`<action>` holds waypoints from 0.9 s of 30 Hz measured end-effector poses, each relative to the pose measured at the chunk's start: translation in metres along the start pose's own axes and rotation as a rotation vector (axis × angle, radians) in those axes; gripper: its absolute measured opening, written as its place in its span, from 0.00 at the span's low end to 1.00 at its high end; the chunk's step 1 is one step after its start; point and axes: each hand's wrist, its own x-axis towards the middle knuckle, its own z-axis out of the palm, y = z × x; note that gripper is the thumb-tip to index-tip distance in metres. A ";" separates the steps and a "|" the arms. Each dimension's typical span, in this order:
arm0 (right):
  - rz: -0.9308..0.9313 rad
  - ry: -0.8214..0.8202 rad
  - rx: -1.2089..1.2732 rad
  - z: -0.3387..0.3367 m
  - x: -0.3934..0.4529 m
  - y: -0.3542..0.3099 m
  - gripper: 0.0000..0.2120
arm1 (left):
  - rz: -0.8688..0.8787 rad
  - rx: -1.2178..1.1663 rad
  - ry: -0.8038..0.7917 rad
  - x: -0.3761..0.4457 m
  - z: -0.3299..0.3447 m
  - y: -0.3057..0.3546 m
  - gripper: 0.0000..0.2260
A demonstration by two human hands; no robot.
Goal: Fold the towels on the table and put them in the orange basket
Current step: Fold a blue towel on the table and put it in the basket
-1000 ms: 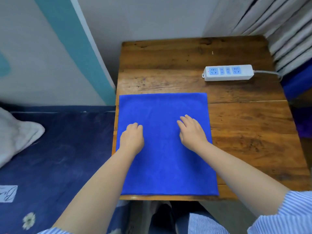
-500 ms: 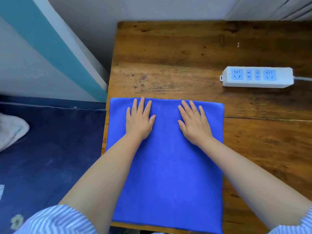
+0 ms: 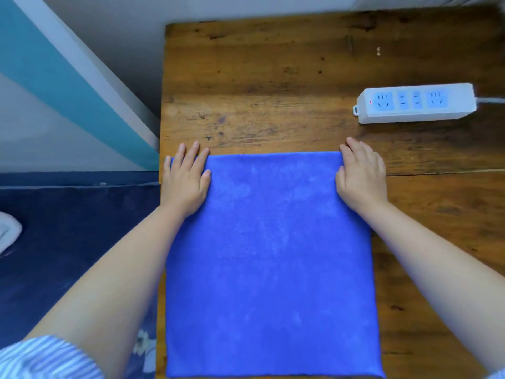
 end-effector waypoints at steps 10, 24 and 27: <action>0.190 -0.214 -0.201 -0.042 0.027 -0.025 0.13 | -0.104 0.001 -0.156 0.019 -0.043 -0.001 0.18; 0.225 0.457 0.127 -0.101 -0.010 -0.029 0.09 | 0.035 0.047 0.377 0.002 -0.113 0.013 0.07; 0.220 0.447 0.124 -0.084 -0.049 -0.022 0.09 | 0.186 0.122 0.232 -0.030 -0.096 -0.003 0.05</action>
